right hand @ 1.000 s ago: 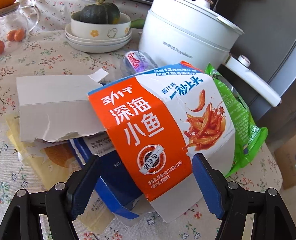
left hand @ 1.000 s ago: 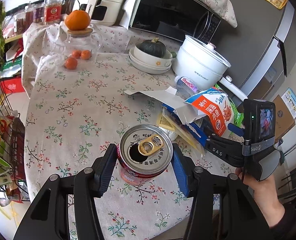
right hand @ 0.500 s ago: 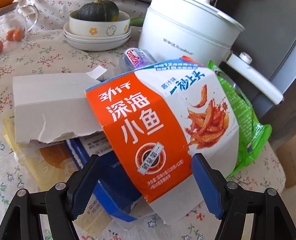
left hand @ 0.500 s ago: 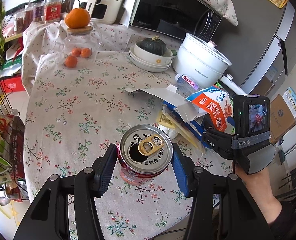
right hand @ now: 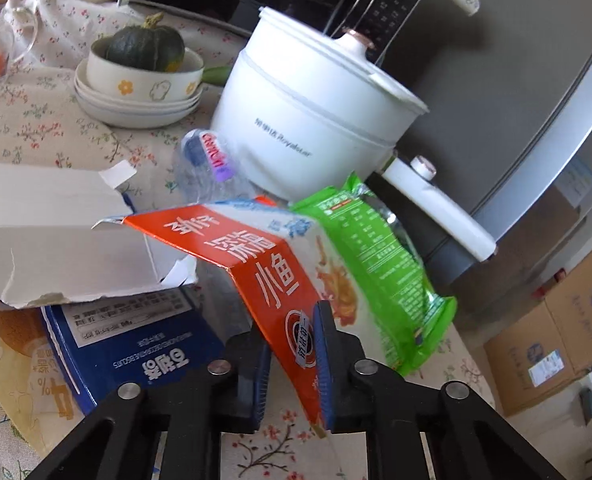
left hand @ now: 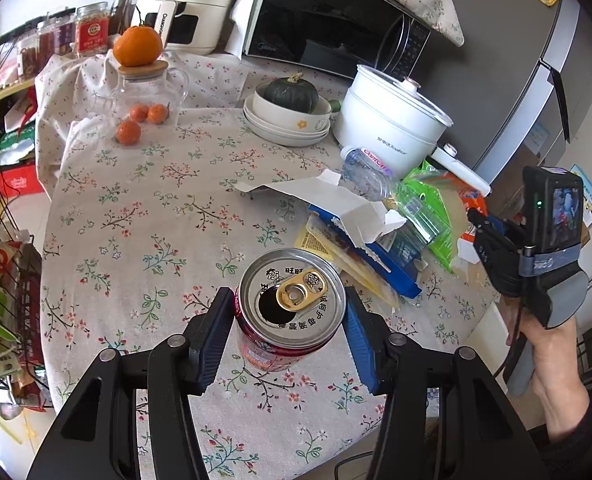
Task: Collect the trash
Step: 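Carry the snack box into the white bin and open the right tool while the left carries the can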
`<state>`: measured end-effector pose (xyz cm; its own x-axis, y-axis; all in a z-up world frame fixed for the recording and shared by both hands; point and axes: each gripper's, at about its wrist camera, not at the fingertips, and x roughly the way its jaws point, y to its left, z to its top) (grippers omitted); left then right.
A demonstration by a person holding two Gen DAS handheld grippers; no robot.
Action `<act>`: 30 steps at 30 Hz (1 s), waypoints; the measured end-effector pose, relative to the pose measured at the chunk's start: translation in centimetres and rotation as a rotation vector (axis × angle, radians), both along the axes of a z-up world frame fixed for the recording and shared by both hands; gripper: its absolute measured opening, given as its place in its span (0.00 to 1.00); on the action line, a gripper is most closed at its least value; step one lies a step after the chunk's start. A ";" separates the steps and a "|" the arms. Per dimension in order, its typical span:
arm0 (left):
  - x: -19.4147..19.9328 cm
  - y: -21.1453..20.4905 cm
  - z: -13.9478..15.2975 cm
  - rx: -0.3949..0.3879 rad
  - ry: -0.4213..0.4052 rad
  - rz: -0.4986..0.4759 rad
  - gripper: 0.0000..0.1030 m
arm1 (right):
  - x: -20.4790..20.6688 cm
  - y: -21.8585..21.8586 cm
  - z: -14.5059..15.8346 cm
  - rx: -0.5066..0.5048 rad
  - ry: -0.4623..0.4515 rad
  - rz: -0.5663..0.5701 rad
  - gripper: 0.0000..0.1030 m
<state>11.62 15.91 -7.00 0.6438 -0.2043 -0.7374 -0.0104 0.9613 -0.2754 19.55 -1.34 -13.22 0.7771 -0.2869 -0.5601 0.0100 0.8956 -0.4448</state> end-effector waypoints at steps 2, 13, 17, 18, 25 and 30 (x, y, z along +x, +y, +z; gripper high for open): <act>0.0 -0.4 0.0 0.000 -0.001 -0.006 0.55 | -0.8 -1.1 1.7 0.027 -0.027 0.006 0.06; -0.1 -3.5 0.6 -0.013 -0.011 -0.056 0.55 | -5.0 -9.8 8.4 0.355 -0.047 0.008 0.00; 0.0 -5.1 0.7 -0.022 -0.010 -0.085 0.55 | -6.5 -12.8 9.2 0.460 -0.028 0.000 0.00; 0.0 -5.5 0.8 -0.022 -0.010 -0.093 0.55 | -6.9 -13.5 9.3 0.481 -0.023 -0.003 0.00; -0.1 -9.4 1.0 -0.022 -0.015 -0.165 0.55 | -10.3 -18.9 9.6 0.582 -0.001 -0.046 0.00; -0.2 -12.6 1.1 -0.021 -0.016 -0.229 0.55 | -13.0 -22.9 9.1 0.621 0.010 -0.099 0.00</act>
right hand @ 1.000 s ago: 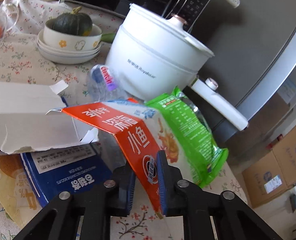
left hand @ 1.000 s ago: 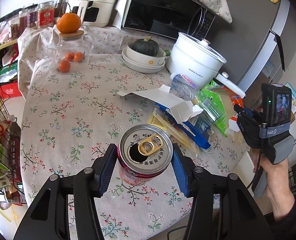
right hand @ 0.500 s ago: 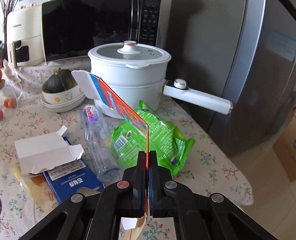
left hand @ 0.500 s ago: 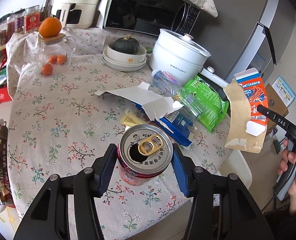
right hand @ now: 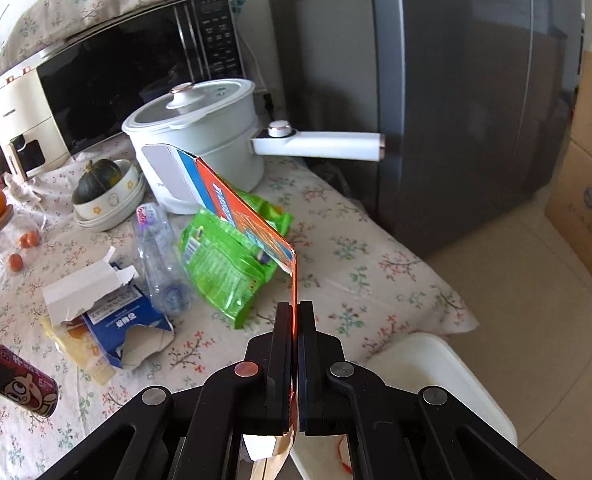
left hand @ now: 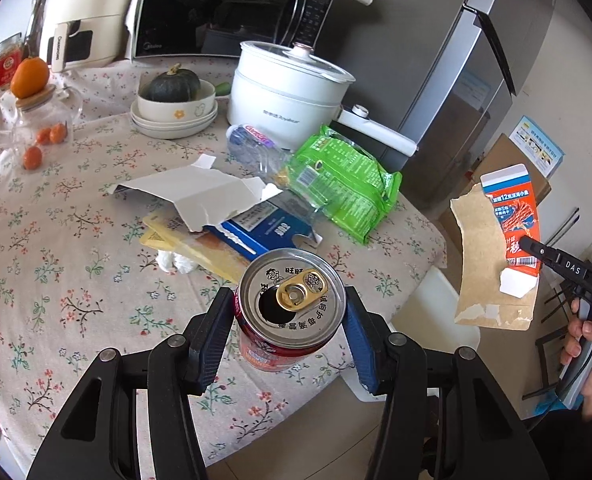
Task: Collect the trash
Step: 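Carry the snack box into the white bin and open the right tool while the left carries the can, then lower the red can into the white bin and open the left tool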
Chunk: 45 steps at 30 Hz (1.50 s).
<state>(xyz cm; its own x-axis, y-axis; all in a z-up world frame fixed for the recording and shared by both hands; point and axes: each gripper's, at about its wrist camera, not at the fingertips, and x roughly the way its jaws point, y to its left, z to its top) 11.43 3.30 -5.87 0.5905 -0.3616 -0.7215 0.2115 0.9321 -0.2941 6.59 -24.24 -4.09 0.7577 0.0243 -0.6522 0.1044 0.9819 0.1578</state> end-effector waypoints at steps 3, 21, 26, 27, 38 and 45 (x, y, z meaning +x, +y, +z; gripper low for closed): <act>-0.2 -1.9 0.0 0.005 -0.005 -0.041 0.55 | -1.4 -2.1 -0.8 0.019 0.021 -0.027 0.00; -1.1 -8.1 -1.3 0.044 0.017 -0.165 0.55 | -2.7 -9.4 -11.1 0.149 0.299 -0.171 0.00; -1.3 -9.4 -1.4 0.051 0.017 -0.197 0.55 | -2.1 -10.4 -14.2 0.199 0.386 -0.209 0.00; -1.4 -9.7 -1.5 0.052 0.017 -0.204 0.55 | -2.1 -10.5 -14.6 0.203 0.395 -0.212 0.00; -1.4 -15.7 -2.5 0.037 0.023 -0.323 0.55 | -3.3 -13.2 -15.5 0.272 0.432 -0.282 0.38; -1.1 -22.0 -4.7 0.040 0.037 -0.419 0.55 | -4.8 -13.5 -14.2 0.191 0.404 -0.256 0.45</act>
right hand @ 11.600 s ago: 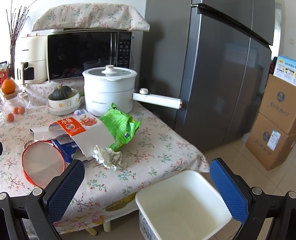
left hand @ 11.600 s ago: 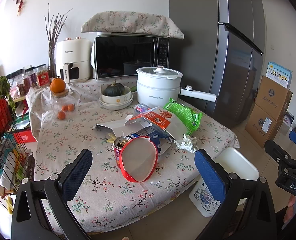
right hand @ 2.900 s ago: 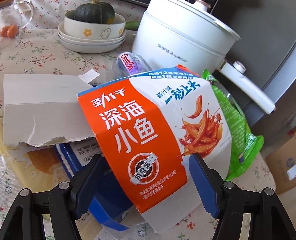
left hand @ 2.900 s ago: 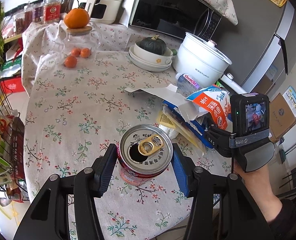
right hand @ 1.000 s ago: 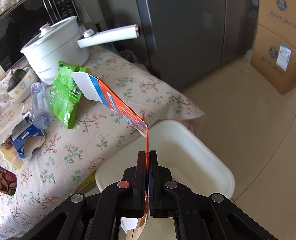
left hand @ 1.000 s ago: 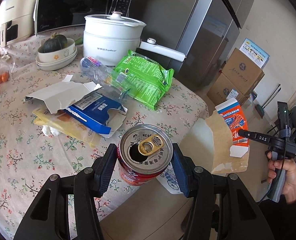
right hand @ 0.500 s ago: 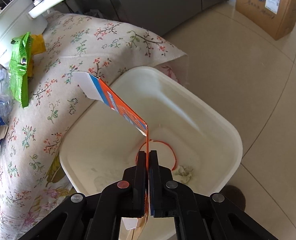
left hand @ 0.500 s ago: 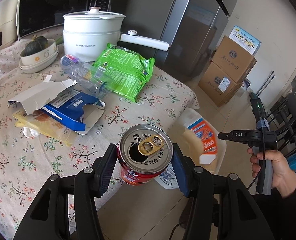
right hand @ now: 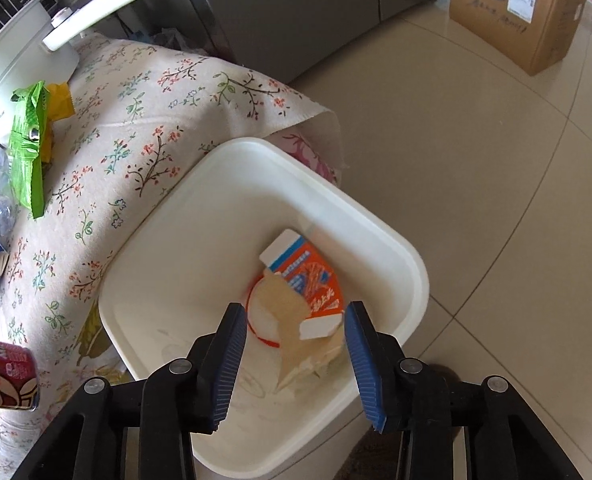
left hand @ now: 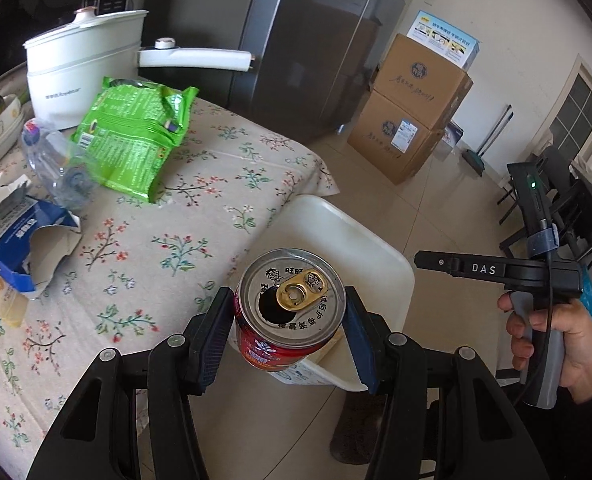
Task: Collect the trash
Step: 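Lower the red can into the white bin and open the left tool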
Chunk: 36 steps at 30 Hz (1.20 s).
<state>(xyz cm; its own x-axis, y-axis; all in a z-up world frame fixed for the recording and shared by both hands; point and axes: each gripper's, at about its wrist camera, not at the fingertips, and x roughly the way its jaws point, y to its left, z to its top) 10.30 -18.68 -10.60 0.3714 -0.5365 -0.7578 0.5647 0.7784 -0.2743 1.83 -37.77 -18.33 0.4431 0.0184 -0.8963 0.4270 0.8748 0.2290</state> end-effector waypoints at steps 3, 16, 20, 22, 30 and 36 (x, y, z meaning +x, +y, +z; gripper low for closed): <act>0.2 -2.2 -0.9 0.002 0.003 -0.031 0.55 | -0.8 -0.5 0.5 -0.024 -0.013 0.006 0.45; 1.8 -4.6 -3.5 0.035 0.041 -0.033 0.56 | -3.1 -3.1 1.2 -0.090 -0.032 -0.020 0.49; 1.5 -3.4 -1.9 0.059 -0.020 -0.013 0.71 | -3.2 -3.2 1.5 -0.094 -0.041 -0.027 0.53; 1.3 -2.3 -0.9 0.054 -0.040 -0.011 0.75 | -3.1 -3.0 1.8 -0.099 -0.047 -0.024 0.56; 1.3 2.9 0.9 0.070 -0.046 0.066 0.80 | -2.2 -1.2 3.2 -0.122 -0.085 0.005 0.64; 1.3 7.4 1.9 0.090 -0.062 0.145 0.80 | -1.2 0.7 4.0 -0.118 -0.103 0.034 0.68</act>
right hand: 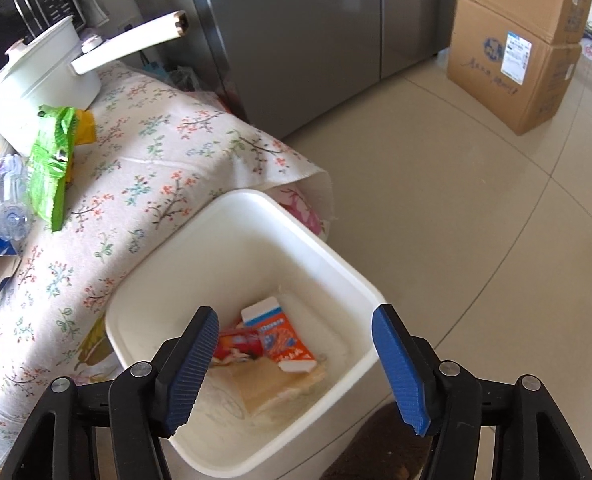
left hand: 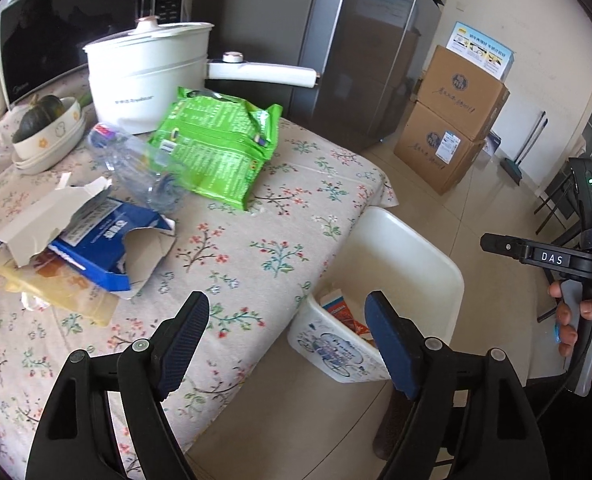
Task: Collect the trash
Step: 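Lower the red can into the white bin and open the left tool, then grasp the yellow paper packet with the left tool while the right tool returns to the table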
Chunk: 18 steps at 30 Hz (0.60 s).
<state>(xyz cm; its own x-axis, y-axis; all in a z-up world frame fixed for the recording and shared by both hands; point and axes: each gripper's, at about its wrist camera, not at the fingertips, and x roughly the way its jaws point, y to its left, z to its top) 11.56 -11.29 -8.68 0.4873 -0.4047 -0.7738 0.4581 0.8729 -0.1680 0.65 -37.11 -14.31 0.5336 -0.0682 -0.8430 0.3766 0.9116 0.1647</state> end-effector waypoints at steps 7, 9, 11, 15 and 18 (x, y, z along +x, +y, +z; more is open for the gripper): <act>-0.1 5.5 0.6 0.004 -0.003 0.097 0.80 | 1.8 3.2 1.1 -0.012 -0.022 0.063 0.70; 0.0 7.1 0.7 0.001 0.004 0.126 0.80 | 2.3 4.2 1.3 -0.017 -0.026 0.085 0.70; 0.1 8.7 0.6 -0.009 0.015 0.153 0.80 | 2.8 5.2 1.5 -0.023 -0.029 0.106 0.70; 0.2 11.6 0.5 -0.013 0.023 0.210 0.80 | 3.8 7.2 1.9 -0.028 -0.033 0.144 0.71; 0.1 13.8 0.3 -0.016 0.028 0.251 0.80 | 4.6 8.8 2.2 -0.032 -0.037 0.174 0.72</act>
